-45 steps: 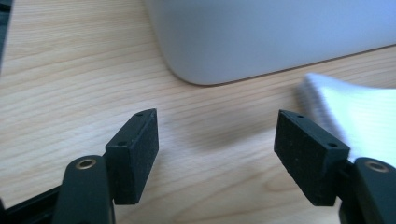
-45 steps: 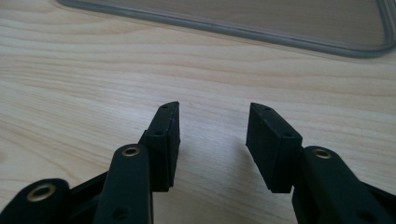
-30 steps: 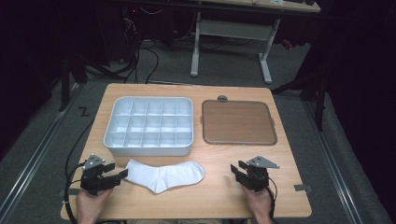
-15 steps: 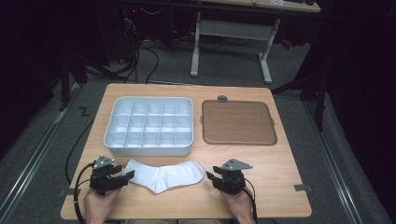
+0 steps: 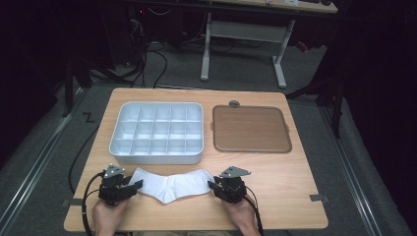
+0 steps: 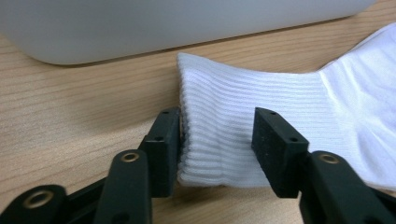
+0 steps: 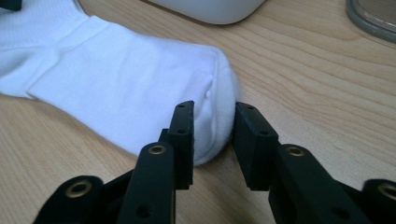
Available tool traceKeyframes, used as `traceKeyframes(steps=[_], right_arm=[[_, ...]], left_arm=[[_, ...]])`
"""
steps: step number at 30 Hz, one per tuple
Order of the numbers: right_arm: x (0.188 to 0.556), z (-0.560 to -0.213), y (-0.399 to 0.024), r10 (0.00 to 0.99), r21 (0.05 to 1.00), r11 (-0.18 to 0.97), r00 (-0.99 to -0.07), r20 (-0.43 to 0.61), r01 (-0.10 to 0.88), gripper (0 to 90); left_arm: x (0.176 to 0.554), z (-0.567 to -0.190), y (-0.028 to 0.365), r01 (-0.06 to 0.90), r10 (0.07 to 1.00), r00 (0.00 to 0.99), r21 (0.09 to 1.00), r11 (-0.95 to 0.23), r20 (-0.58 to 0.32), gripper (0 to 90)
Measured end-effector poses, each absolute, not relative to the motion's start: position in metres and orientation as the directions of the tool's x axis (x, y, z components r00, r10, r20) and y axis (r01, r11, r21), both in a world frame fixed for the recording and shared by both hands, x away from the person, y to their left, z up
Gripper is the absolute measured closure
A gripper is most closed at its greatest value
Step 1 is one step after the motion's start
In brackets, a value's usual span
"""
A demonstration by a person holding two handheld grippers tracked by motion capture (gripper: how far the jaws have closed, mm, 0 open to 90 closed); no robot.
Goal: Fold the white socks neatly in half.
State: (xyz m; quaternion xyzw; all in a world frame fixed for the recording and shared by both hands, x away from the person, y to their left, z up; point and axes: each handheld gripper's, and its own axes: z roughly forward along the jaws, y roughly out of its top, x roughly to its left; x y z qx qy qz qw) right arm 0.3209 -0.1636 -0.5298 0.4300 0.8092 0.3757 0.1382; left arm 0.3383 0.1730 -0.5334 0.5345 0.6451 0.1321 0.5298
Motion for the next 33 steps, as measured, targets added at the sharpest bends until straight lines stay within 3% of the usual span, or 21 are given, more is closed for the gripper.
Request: traceKeyframes(steps=[11,22,33], right_arm=[[0.318,-0.529,-0.166,0.806,0.723,0.382,-0.591,0.045,0.576,82.8],[0.314,-0.528,-0.185,0.827,0.721,0.359,-0.56,0.049,0.593,84.6],[0.31,-0.527,-0.206,0.848,0.721,0.336,-0.527,0.048,0.606,84.7]], left_arm=[[0.336,-0.535,0.165,0.543,0.842,0.154,0.757,0.365,-0.517,58.1],[0.334,-0.534,0.151,0.541,0.815,0.192,0.752,0.376,-0.546,71.2],[0.336,-0.533,0.131,0.552,0.801,0.224,0.75,0.365,-0.555,75.2]])
